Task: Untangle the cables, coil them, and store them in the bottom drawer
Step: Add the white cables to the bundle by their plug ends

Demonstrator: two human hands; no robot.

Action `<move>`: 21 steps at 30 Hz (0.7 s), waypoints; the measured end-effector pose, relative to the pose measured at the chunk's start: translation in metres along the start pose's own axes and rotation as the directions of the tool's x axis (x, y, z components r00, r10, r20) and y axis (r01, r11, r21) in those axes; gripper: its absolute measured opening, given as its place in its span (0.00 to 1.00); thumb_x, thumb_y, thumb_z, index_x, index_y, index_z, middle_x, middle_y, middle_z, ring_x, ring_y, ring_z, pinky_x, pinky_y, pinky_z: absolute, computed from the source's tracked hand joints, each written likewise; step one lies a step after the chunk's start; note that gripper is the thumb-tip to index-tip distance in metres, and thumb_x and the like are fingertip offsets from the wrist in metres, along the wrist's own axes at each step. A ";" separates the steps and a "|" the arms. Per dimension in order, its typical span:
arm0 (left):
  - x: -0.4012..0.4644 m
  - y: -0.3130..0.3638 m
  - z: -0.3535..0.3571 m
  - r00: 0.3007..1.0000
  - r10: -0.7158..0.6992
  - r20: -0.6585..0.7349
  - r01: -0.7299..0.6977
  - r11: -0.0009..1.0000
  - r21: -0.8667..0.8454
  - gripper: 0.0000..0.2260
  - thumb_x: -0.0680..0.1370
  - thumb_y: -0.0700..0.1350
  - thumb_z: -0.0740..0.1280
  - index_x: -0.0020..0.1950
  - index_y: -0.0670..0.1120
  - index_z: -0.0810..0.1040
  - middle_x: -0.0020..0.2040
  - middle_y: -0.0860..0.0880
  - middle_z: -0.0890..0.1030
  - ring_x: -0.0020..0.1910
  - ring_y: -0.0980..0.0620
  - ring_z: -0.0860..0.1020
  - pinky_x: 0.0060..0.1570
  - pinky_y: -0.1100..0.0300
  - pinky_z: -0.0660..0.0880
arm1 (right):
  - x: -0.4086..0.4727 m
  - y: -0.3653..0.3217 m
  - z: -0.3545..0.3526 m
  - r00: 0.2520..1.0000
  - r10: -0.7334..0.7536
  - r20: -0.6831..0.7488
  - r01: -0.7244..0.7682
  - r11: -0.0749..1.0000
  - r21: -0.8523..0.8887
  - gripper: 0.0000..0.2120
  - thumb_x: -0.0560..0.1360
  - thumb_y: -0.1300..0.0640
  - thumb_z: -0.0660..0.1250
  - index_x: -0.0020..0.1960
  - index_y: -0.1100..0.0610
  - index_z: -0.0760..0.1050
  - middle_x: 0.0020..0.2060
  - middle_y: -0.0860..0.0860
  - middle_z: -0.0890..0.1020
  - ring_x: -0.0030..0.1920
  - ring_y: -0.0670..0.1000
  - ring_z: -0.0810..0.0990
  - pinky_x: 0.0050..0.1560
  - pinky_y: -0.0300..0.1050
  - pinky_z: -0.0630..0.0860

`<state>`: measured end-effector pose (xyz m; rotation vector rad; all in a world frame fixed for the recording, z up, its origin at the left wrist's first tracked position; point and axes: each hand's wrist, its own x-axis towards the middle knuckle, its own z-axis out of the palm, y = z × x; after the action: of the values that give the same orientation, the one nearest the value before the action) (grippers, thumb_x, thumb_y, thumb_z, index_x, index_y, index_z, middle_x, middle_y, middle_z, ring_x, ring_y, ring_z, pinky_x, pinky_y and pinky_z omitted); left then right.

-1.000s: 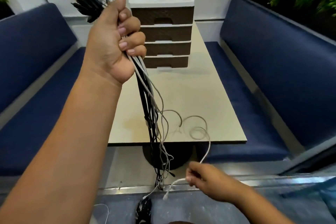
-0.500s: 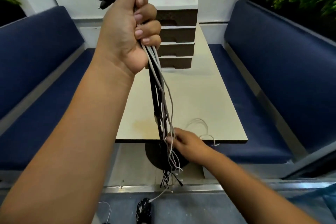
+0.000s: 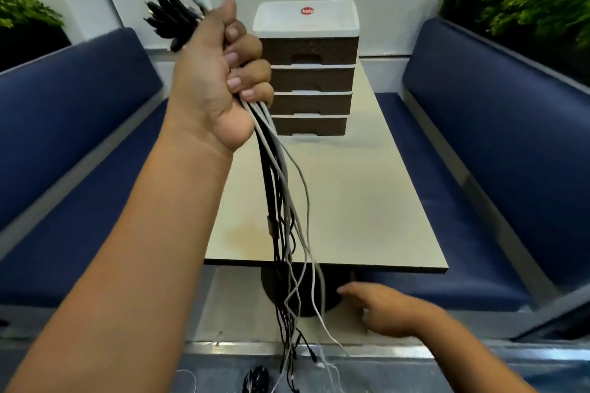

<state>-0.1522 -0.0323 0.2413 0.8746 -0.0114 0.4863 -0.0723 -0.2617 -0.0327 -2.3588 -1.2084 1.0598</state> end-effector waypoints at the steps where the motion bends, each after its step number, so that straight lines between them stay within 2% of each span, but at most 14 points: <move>1: -0.001 -0.006 0.002 1.000 -0.007 -0.017 0.007 1.000 0.009 0.17 0.82 0.52 0.58 0.34 0.50 0.66 0.23 0.54 0.62 0.18 0.60 0.58 0.18 0.67 0.54 | -0.009 -0.014 -0.021 0.994 -0.052 -0.094 0.063 0.992 0.111 0.32 0.72 0.66 0.59 0.75 0.48 0.64 0.72 0.45 0.69 0.71 0.45 0.68 0.70 0.37 0.65; 2: -0.001 -0.012 0.004 0.999 -0.016 -0.028 0.017 1.000 0.014 0.17 0.82 0.52 0.58 0.34 0.50 0.65 0.23 0.54 0.62 0.18 0.60 0.58 0.18 0.67 0.54 | -0.018 -0.032 -0.039 0.970 -0.116 -0.214 0.170 0.951 0.259 0.32 0.72 0.63 0.61 0.74 0.46 0.64 0.71 0.43 0.70 0.71 0.43 0.68 0.70 0.39 0.66; 4: 0.001 -0.025 0.010 0.999 -0.039 -0.022 0.039 0.999 0.001 0.17 0.83 0.52 0.58 0.34 0.50 0.65 0.23 0.55 0.61 0.18 0.60 0.57 0.19 0.67 0.52 | -0.035 -0.073 -0.066 0.855 -0.226 -0.466 0.458 0.752 0.475 0.30 0.72 0.55 0.66 0.73 0.44 0.65 0.69 0.39 0.72 0.70 0.40 0.69 0.69 0.37 0.67; 5: 0.002 -0.030 0.014 0.998 -0.054 -0.009 0.054 0.998 -0.019 0.17 0.83 0.52 0.57 0.35 0.50 0.64 0.23 0.55 0.61 0.18 0.60 0.57 0.19 0.67 0.52 | -0.038 -0.093 -0.075 0.801 -0.253 -0.543 0.551 0.667 0.502 0.30 0.72 0.52 0.70 0.72 0.44 0.66 0.68 0.39 0.74 0.68 0.39 0.70 0.68 0.35 0.67; 7: 0.006 -0.037 0.023 0.996 -0.084 0.016 0.085 0.994 -0.062 0.17 0.83 0.52 0.57 0.35 0.50 0.64 0.22 0.55 0.61 0.17 0.60 0.58 0.18 0.68 0.53 | -0.031 -0.121 -0.075 0.762 -0.261 -0.593 0.611 0.592 0.525 0.28 0.70 0.53 0.75 0.68 0.49 0.71 0.61 0.44 0.80 0.62 0.40 0.77 0.62 0.36 0.73; 8: 0.008 -0.039 0.027 0.996 -0.091 0.022 0.092 0.993 -0.073 0.17 0.83 0.52 0.57 0.35 0.50 0.64 0.22 0.54 0.61 0.17 0.60 0.58 0.17 0.68 0.53 | -0.022 -0.129 -0.070 0.767 -0.231 -0.599 0.602 0.583 0.546 0.22 0.69 0.55 0.76 0.61 0.52 0.75 0.53 0.47 0.84 0.55 0.43 0.82 0.57 0.39 0.77; 10: 0.013 -0.038 0.029 0.996 -0.090 0.021 0.092 0.992 -0.086 0.17 0.83 0.51 0.57 0.34 0.50 0.64 0.22 0.54 0.61 0.17 0.60 0.57 0.17 0.68 0.54 | -0.004 -0.131 -0.055 0.806 -0.160 -0.570 0.550 0.561 0.619 0.09 0.70 0.57 0.76 0.45 0.56 0.78 0.36 0.53 0.84 0.41 0.50 0.84 0.50 0.49 0.80; 11: 0.016 -0.035 0.026 0.996 -0.087 0.017 0.089 0.991 -0.102 0.17 0.83 0.51 0.58 0.34 0.50 0.64 0.22 0.54 0.61 0.17 0.60 0.57 0.17 0.68 0.54 | 0.003 -0.123 -0.046 0.836 -0.145 -0.529 0.508 0.569 0.647 0.09 0.71 0.55 0.76 0.40 0.56 0.76 0.32 0.55 0.83 0.37 0.52 0.84 0.49 0.54 0.79; 14: 0.029 -0.019 0.004 0.998 -0.063 -0.014 0.059 0.975 -0.215 0.17 0.82 0.51 0.59 0.34 0.50 0.65 0.22 0.54 0.62 0.17 0.59 0.59 0.17 0.68 0.54 | 0.013 -0.083 -0.024 0.923 -0.148 -0.354 0.357 0.671 0.650 0.13 0.73 0.51 0.74 0.38 0.57 0.74 0.29 0.57 0.81 0.33 0.54 0.82 0.40 0.50 0.79; 16: 0.038 -0.006 -0.017 0.998 -0.030 -0.056 0.011 0.953 -0.303 0.17 0.82 0.50 0.59 0.33 0.50 0.66 0.21 0.54 0.63 0.16 0.59 0.60 0.16 0.67 0.55 | 0.013 -0.050 -0.010 0.961 -0.091 -0.260 0.245 0.713 0.657 0.14 0.73 0.52 0.74 0.36 0.57 0.73 0.28 0.56 0.80 0.32 0.53 0.81 0.39 0.46 0.77; 19: 0.053 0.009 -0.058 0.988 0.023 -0.155 -0.080 0.926 -0.368 0.17 0.82 0.50 0.58 0.33 0.49 0.67 0.21 0.54 0.64 0.16 0.59 0.60 0.15 0.66 0.57 | 0.007 -0.005 -0.001 0.986 0.042 -0.164 0.079 0.743 0.665 0.13 0.74 0.56 0.73 0.37 0.58 0.71 0.27 0.56 0.77 0.29 0.51 0.76 0.33 0.43 0.72; 21: 0.062 0.010 -0.090 0.969 0.031 -0.247 -0.118 0.931 -0.345 0.18 0.82 0.51 0.59 0.33 0.49 0.67 0.22 0.54 0.64 0.17 0.59 0.60 0.15 0.66 0.57 | -0.001 0.016 -0.008 0.975 0.142 -0.173 0.010 0.744 0.668 0.12 0.74 0.57 0.73 0.38 0.59 0.71 0.26 0.54 0.75 0.27 0.50 0.73 0.30 0.42 0.69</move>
<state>-0.1179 0.0647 0.2034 0.4553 0.0845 0.6359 -0.0572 -0.2715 -0.0358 -1.8787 -0.5264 1.0059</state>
